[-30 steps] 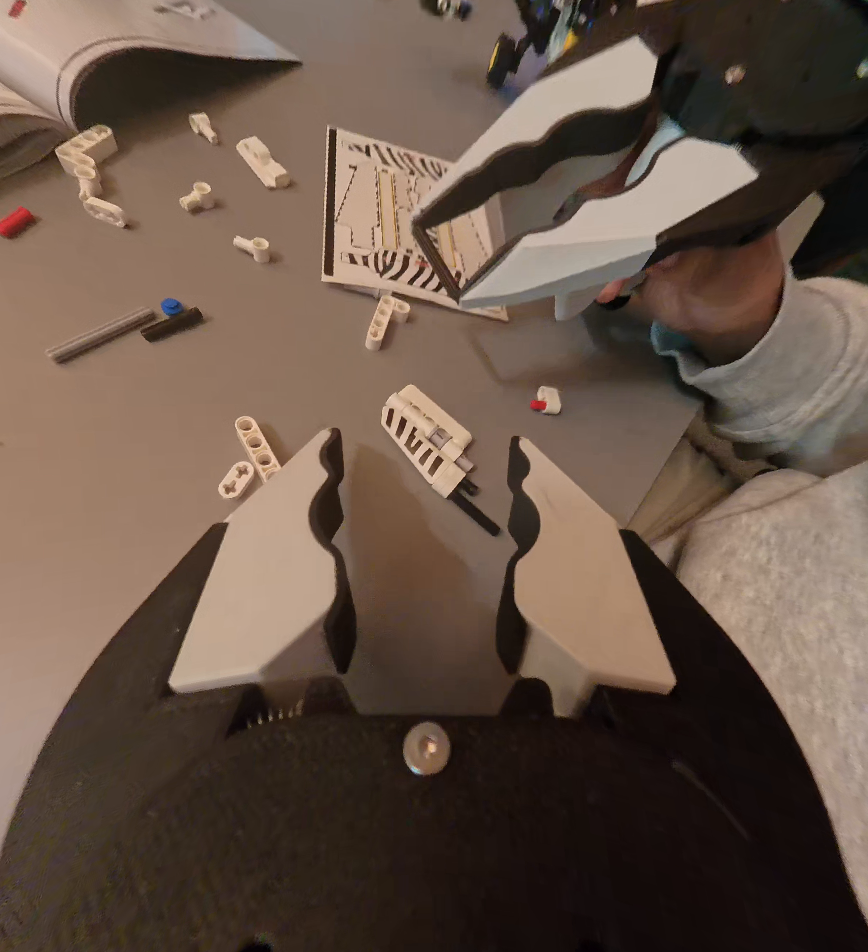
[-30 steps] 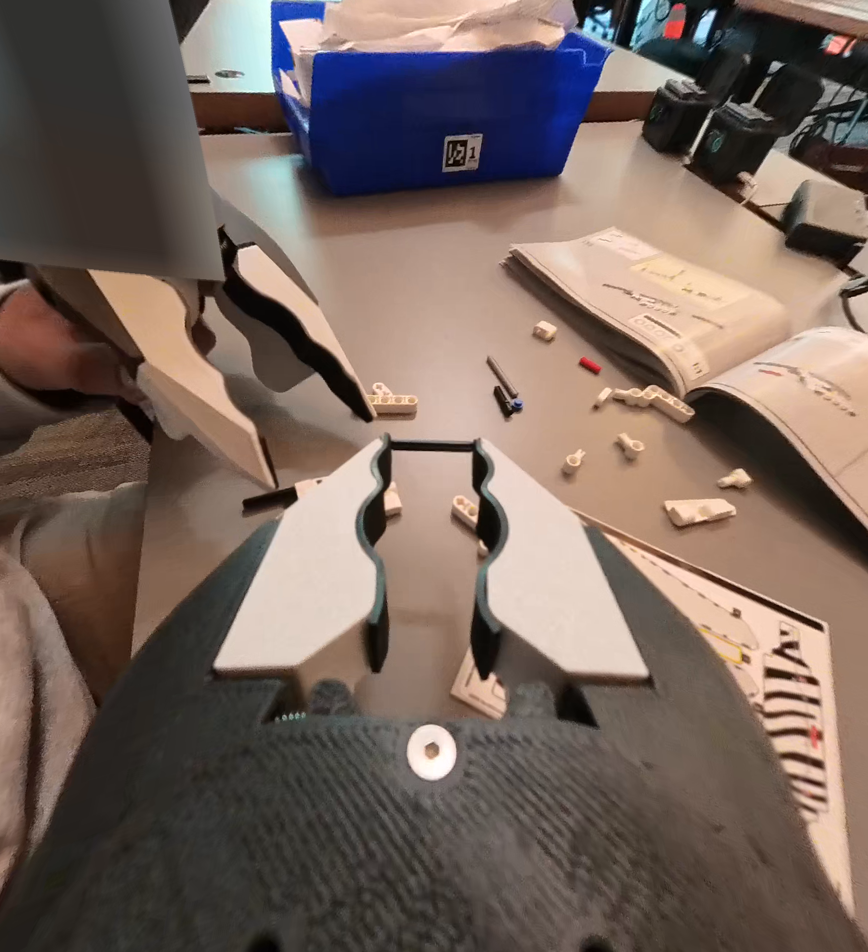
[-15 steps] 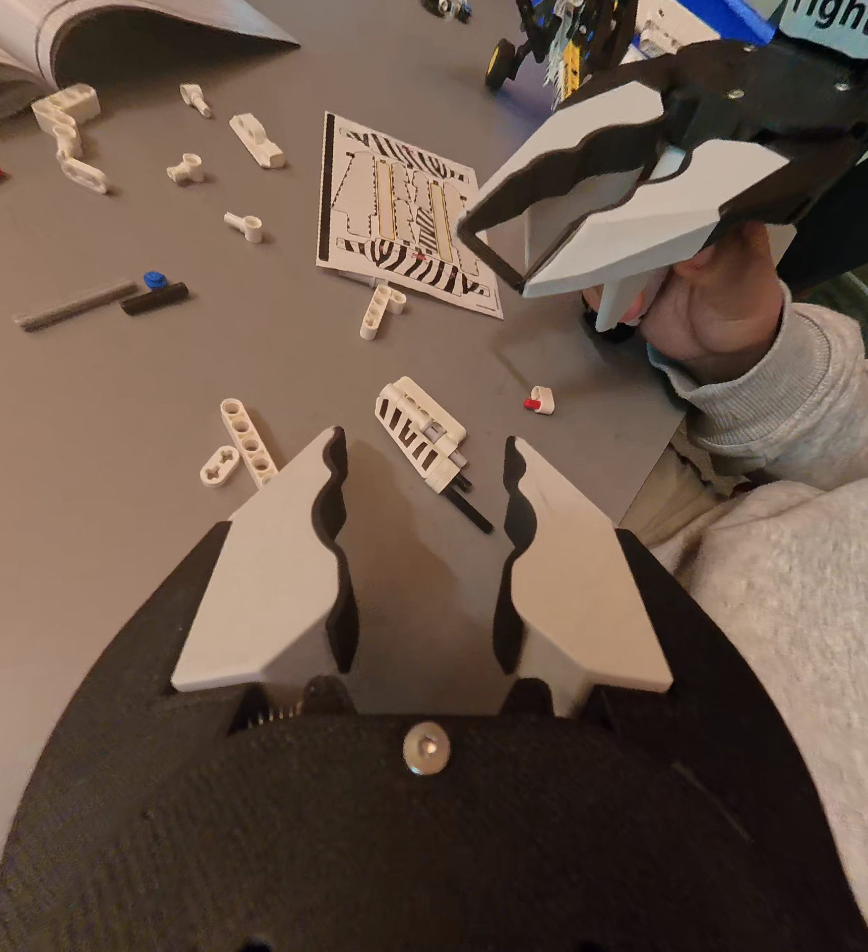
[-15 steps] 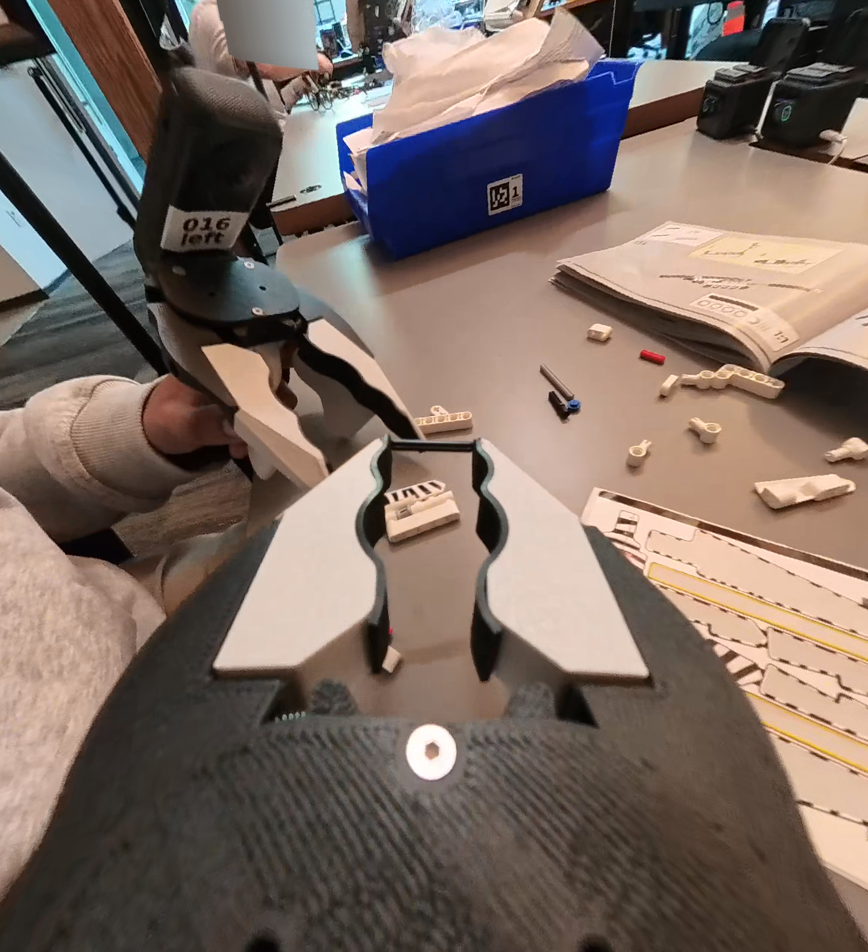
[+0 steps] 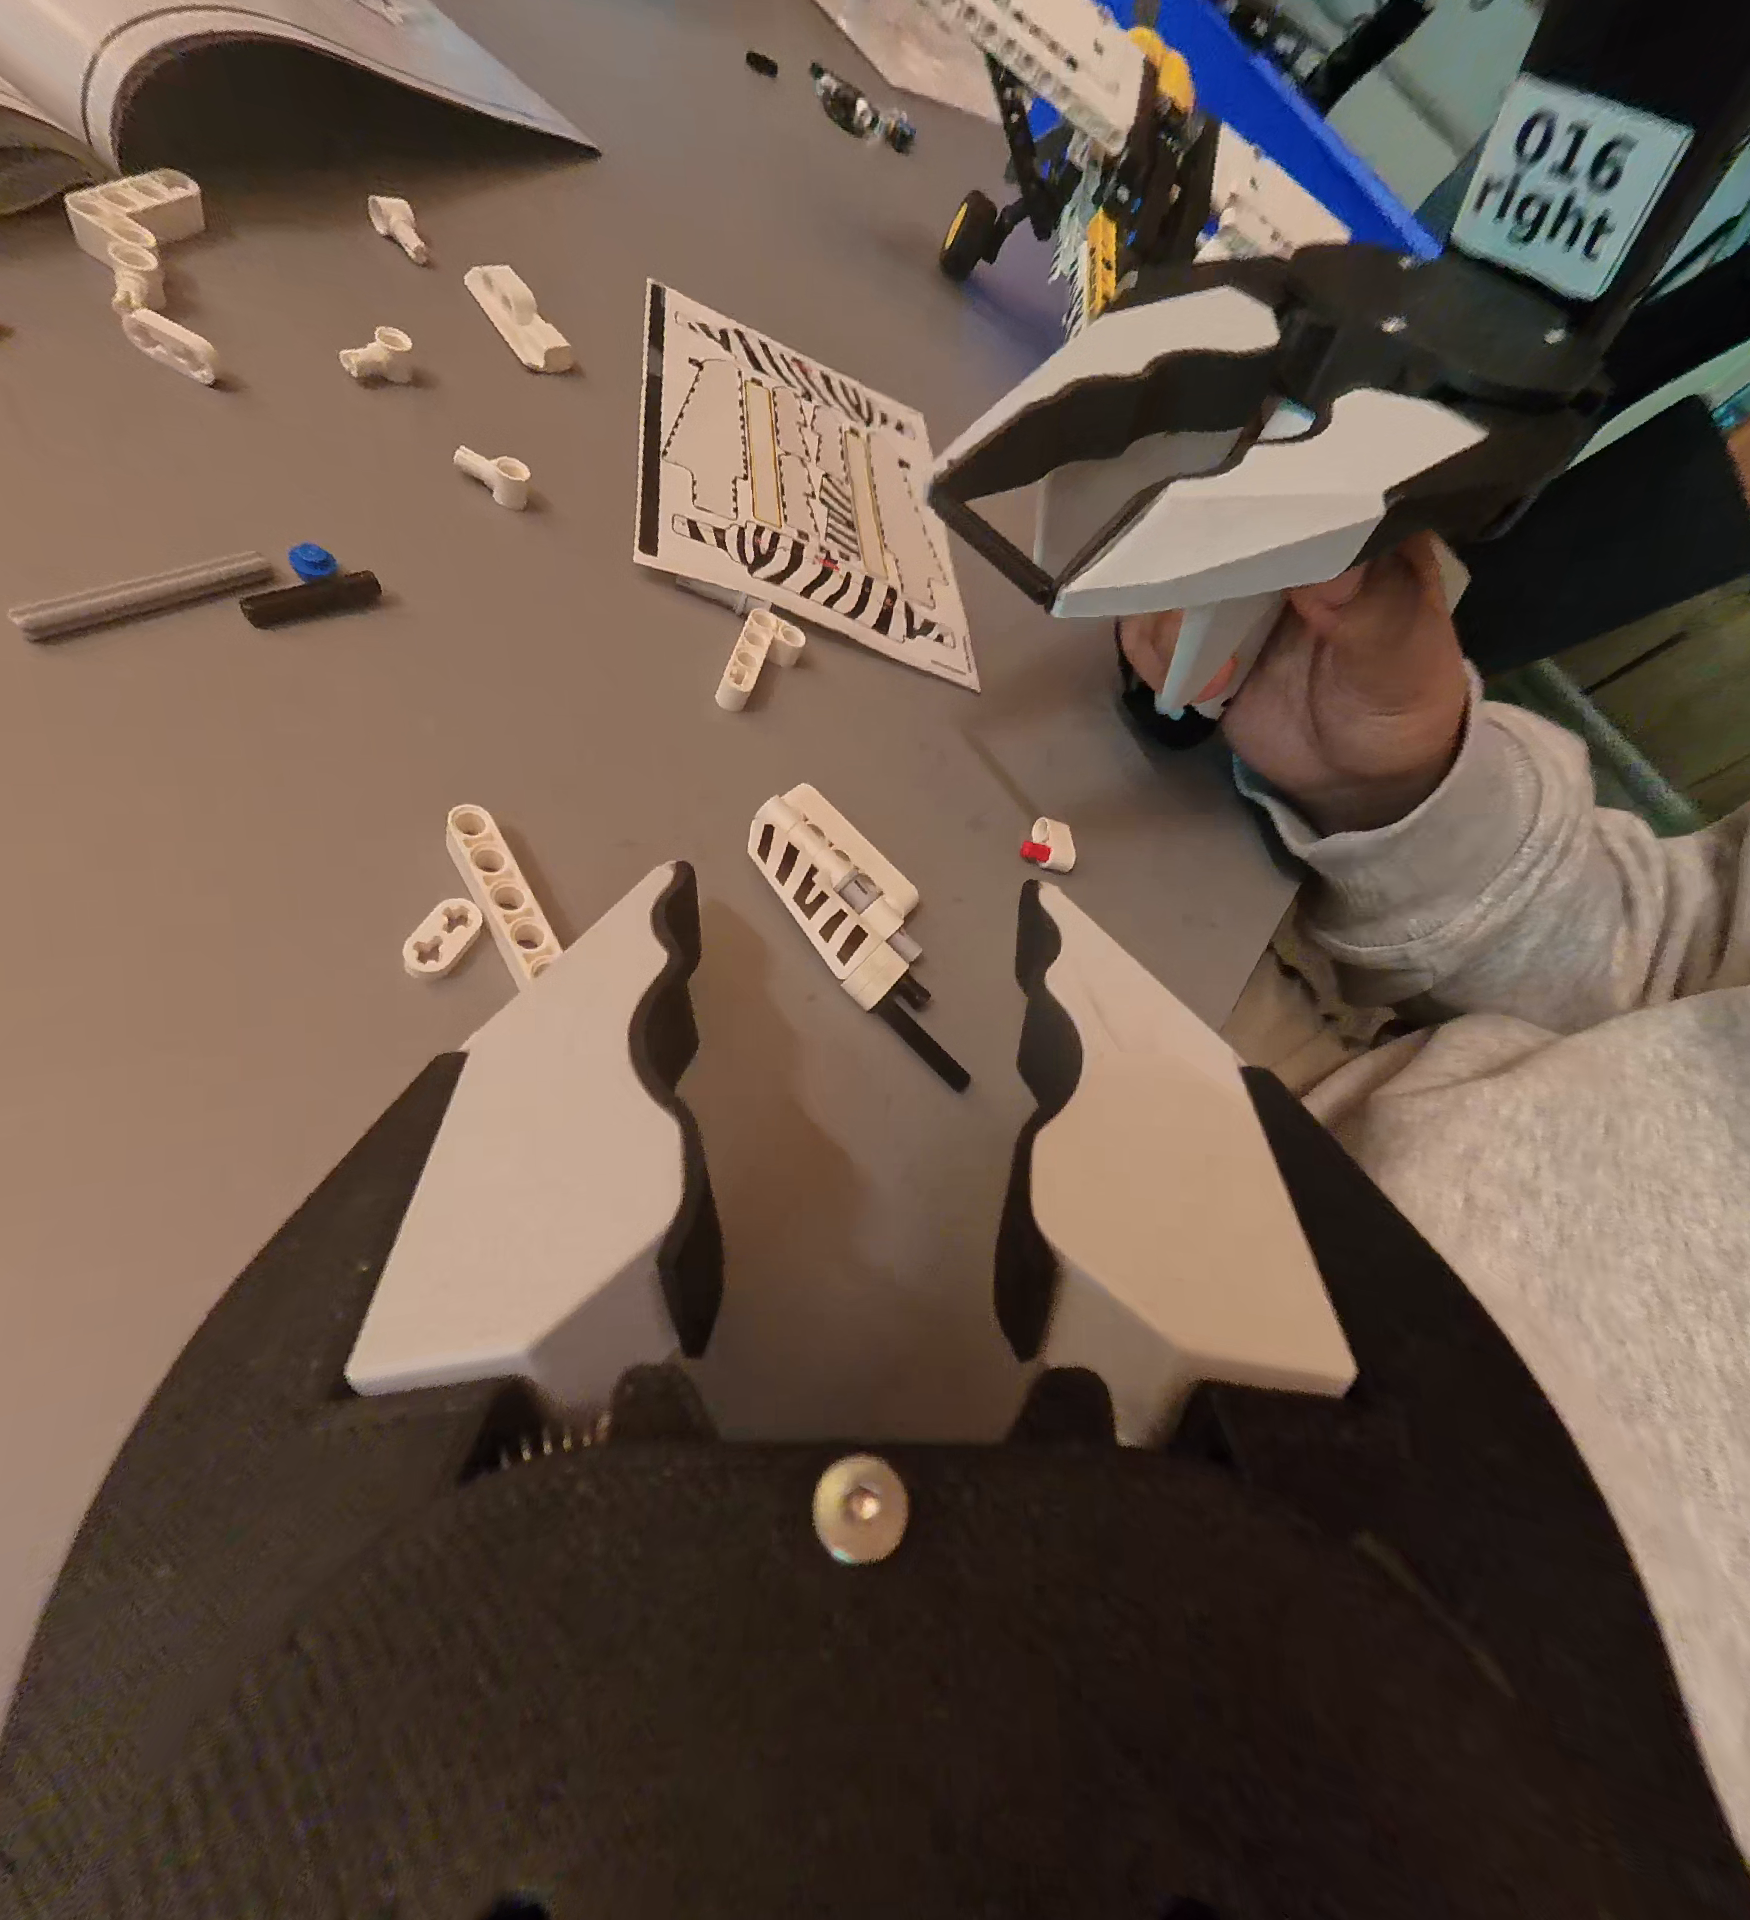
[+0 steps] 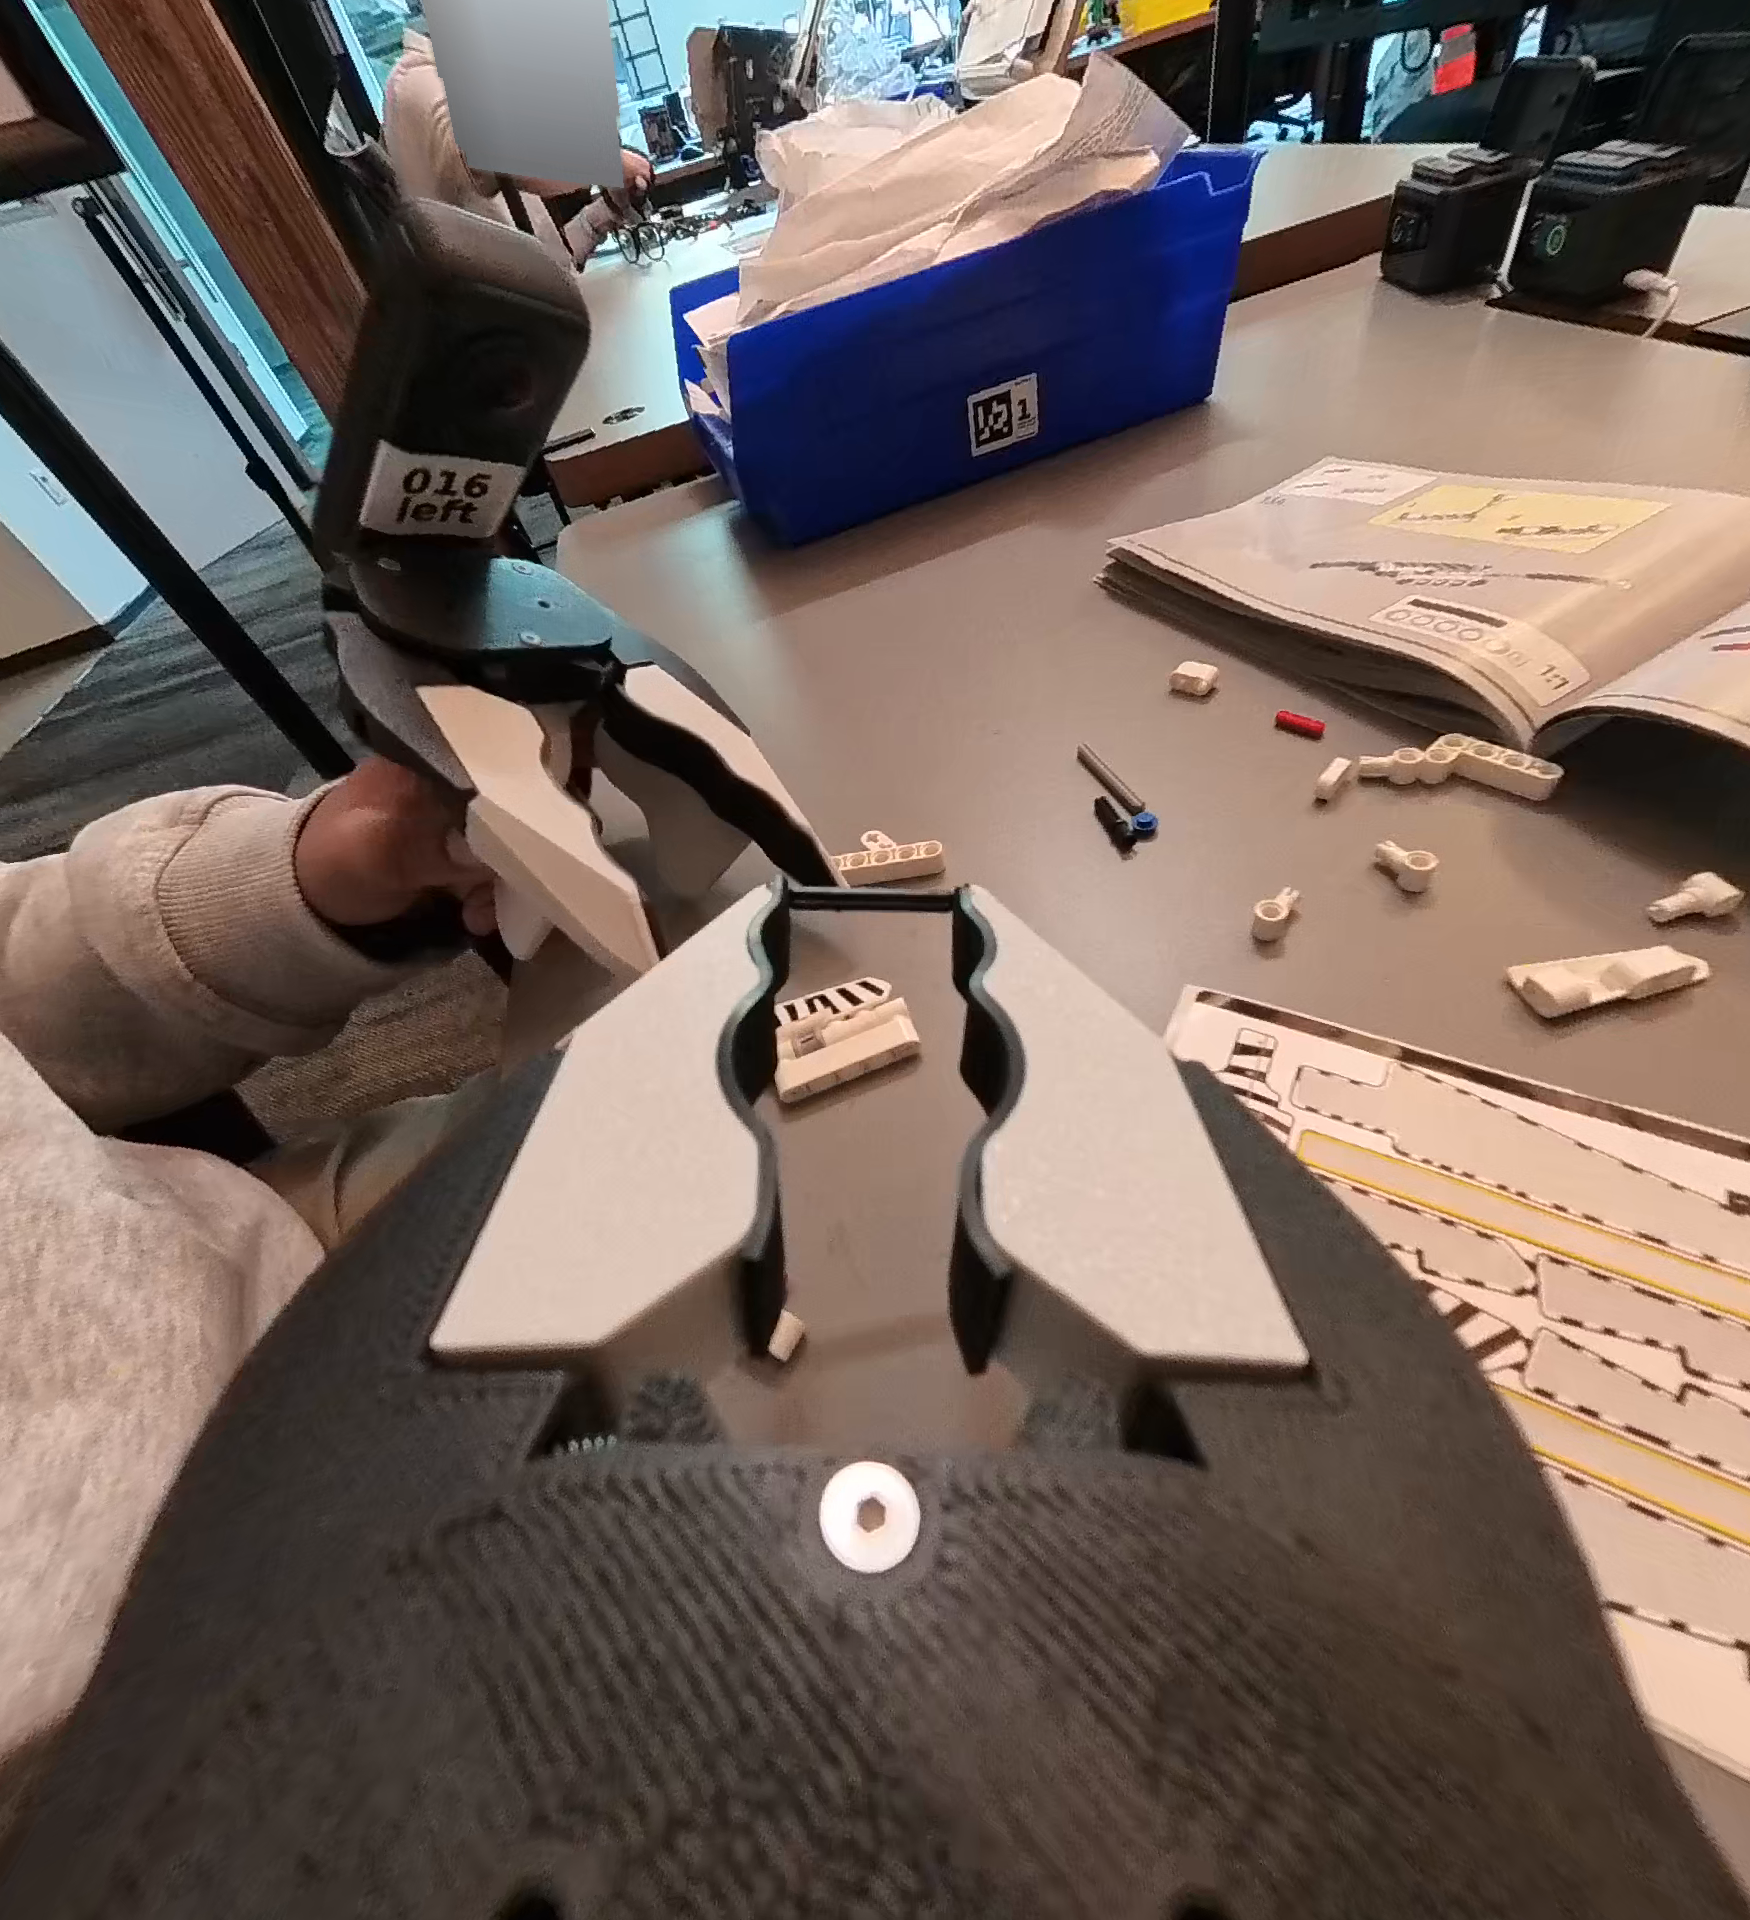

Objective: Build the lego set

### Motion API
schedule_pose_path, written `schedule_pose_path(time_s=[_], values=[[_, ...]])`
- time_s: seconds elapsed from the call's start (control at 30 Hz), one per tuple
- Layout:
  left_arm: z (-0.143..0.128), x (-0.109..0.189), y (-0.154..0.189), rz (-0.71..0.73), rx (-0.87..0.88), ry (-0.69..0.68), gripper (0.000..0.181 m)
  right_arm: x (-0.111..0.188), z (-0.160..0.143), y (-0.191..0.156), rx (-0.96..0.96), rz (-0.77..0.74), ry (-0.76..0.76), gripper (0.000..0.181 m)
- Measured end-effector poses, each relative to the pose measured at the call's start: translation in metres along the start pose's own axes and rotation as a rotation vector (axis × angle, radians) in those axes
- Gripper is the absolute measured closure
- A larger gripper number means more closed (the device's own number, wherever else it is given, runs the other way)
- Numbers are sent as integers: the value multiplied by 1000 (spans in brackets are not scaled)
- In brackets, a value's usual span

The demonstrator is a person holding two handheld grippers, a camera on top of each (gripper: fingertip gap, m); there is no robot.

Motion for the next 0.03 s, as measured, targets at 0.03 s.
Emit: schedule_pose_path(time_s=[0.03], values=[[2, 1, 0, -15, 16, 12, 120, 0, 0, 0, -1, 1, 4, 151]])
Point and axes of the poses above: each gripper's, where its closed fingertips meet, x back along the fingers, z out of its top, y = z × x across the jaws, the point moved 2 cm from there along x, back along the fingers, and after that the axes turned 8 degrees about z, right-handed, at the moved point
